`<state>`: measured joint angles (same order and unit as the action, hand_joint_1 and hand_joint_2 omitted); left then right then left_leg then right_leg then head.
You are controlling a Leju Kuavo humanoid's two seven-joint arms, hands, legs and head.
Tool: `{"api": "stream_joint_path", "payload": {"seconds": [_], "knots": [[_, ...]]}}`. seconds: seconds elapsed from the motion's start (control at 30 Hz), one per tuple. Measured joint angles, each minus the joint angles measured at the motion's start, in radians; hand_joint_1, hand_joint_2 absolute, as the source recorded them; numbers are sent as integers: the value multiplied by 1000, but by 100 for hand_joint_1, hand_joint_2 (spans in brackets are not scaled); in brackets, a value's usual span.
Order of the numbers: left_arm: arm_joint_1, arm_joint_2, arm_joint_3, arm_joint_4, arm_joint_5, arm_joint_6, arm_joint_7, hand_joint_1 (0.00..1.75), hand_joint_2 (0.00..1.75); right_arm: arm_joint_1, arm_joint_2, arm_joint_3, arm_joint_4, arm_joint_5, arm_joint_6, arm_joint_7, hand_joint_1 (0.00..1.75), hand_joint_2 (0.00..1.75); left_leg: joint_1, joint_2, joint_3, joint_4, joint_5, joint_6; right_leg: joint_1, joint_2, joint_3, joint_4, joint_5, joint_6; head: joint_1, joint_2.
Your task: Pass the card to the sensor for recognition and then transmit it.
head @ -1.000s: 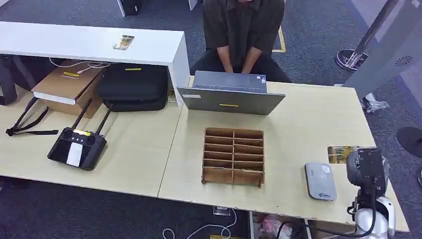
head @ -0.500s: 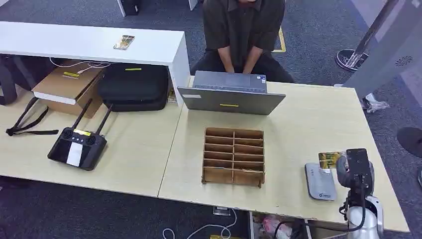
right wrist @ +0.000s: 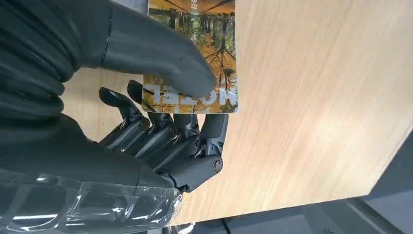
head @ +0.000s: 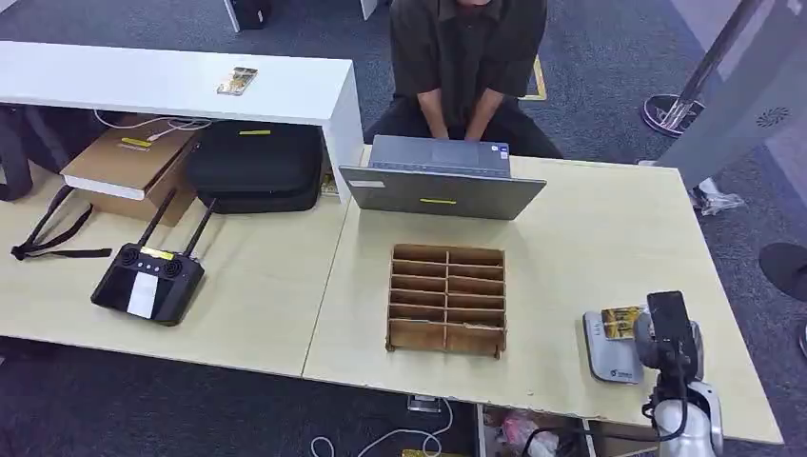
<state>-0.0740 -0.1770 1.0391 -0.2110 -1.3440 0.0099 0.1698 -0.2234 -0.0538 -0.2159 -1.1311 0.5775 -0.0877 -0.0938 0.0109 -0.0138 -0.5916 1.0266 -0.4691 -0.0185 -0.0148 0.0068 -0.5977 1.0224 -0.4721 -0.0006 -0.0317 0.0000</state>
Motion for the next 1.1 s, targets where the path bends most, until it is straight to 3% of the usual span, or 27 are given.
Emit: {"api": "stream_joint_path", "payload": {"seconds": [0.27, 1.1], "knots": [[0, 1, 10, 0, 8, 2, 0, 0, 0, 26, -20, -27, -1, 54, 22, 45, 175, 175, 0, 0, 0, 0, 0, 0, 0, 0, 0, 0, 0, 0, 0, 0], [0, 1, 11, 0, 0, 6, -11, 0, 0, 126, -24, -52, -120, 32, 66, 27, 175, 175, 0, 0, 0, 0, 0, 0, 0, 0, 0, 0, 0, 0, 0, 0]]}}
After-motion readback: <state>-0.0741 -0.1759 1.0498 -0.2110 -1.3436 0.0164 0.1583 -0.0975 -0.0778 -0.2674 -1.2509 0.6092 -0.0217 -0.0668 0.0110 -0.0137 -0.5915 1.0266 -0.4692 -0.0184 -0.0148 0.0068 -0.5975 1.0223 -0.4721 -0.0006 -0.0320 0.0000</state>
